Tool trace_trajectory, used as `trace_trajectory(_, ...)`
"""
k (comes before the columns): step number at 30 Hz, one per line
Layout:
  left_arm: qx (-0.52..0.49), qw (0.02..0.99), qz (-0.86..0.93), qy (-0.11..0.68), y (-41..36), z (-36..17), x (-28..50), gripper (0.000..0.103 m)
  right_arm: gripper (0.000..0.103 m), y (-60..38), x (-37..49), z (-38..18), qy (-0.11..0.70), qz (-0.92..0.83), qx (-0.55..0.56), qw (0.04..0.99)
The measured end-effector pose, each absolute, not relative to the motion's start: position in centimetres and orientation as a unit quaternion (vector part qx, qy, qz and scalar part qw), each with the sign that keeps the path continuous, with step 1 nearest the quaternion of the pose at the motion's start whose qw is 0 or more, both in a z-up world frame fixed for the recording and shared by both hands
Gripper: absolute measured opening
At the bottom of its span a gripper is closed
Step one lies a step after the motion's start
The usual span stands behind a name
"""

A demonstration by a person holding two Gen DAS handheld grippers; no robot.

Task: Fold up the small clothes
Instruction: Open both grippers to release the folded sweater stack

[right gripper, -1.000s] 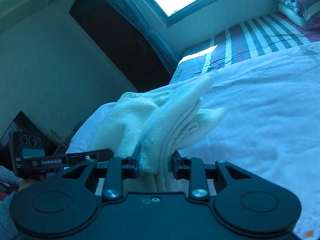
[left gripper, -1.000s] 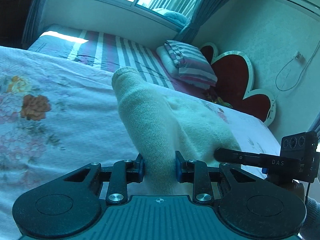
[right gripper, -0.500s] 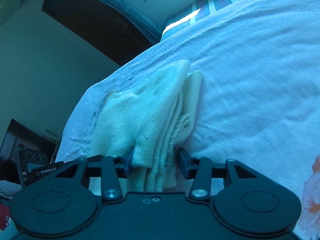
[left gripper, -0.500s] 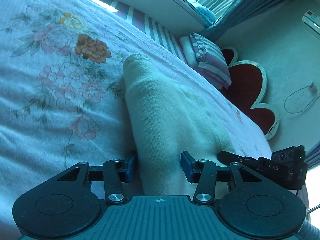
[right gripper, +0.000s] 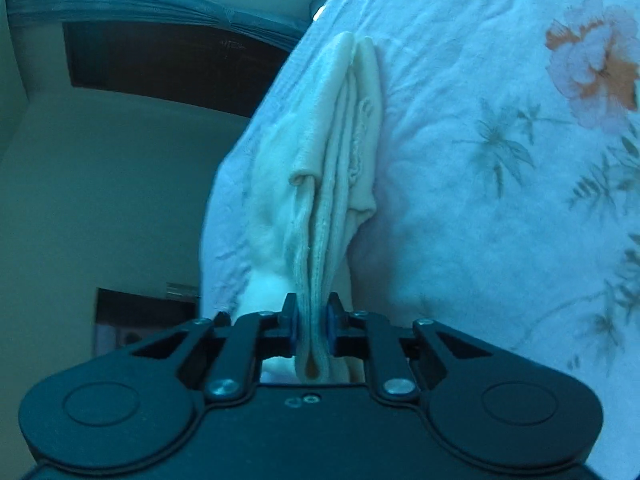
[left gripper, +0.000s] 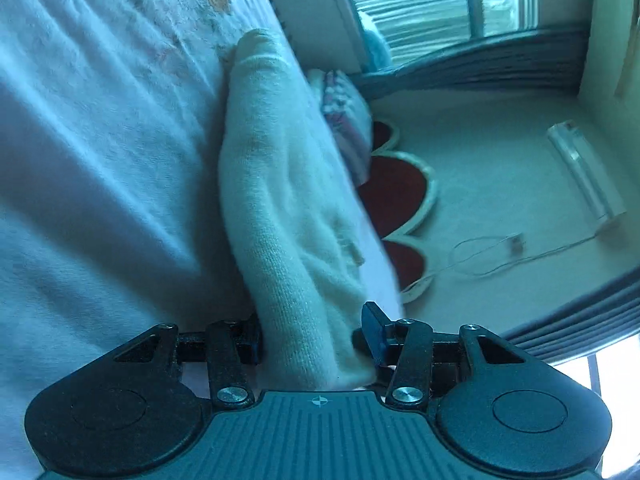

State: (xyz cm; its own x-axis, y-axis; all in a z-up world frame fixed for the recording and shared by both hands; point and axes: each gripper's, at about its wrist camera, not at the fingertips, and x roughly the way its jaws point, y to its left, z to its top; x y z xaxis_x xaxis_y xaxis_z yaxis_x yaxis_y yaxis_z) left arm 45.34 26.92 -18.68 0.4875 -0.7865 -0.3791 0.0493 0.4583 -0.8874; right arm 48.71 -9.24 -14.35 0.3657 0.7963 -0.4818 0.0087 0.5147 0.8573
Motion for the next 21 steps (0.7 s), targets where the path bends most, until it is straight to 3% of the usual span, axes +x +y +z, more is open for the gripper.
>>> trace_trajectory(2,-0.349,0.776,-0.264,0.454,26.4,-17.9,45.2,0.038,0.012,-9.3,48.2,-14.8,0.508,0.251,0.355,0.744)
trace_trajectory(4,-0.291,0.8,-0.257,0.458,25.9,-16.2,45.0,0.039,0.023,-9.5,47.8,-13.7,0.492,0.252,0.337,0.762)
trace_trajectory(8,-0.234,0.845,-0.24,0.416,26.0,-12.9,45.3,0.067,0.025,-9.4,48.5,-10.1,0.432,0.261,0.292,0.813)
trace_trajectory(9,-0.214,0.853,-0.234,0.415,25.9,-12.7,45.8,0.069,0.026,-9.1,49.1,-9.1,0.415,0.257,0.268,0.831)
trace_trajectory(15,-0.132,0.907,-0.17,0.362,24.6,-10.0,51.1,0.07,0.027,-5.7,53.7,-6.8,0.355,0.239,0.17,0.888)
trace_trajectory(19,-0.062,0.921,-0.132,0.362,21.6,-10.2,56.1,0.07,0.023,-3.0,56.8,-8.3,0.366,0.2,0.085,0.905)
trace_trajectory(20,-0.049,0.919,-0.123,0.372,21.2,-10.8,57.1,0.07,0.023,-2.6,57.4,-9.0,0.38,0.183,0.062,0.905)
trace_trajectory(21,-0.043,0.912,-0.122,0.389,21.0,-11.5,57.9,0.073,0.033,-2.6,57.7,-9.8,0.388,0.174,0.056,0.903)
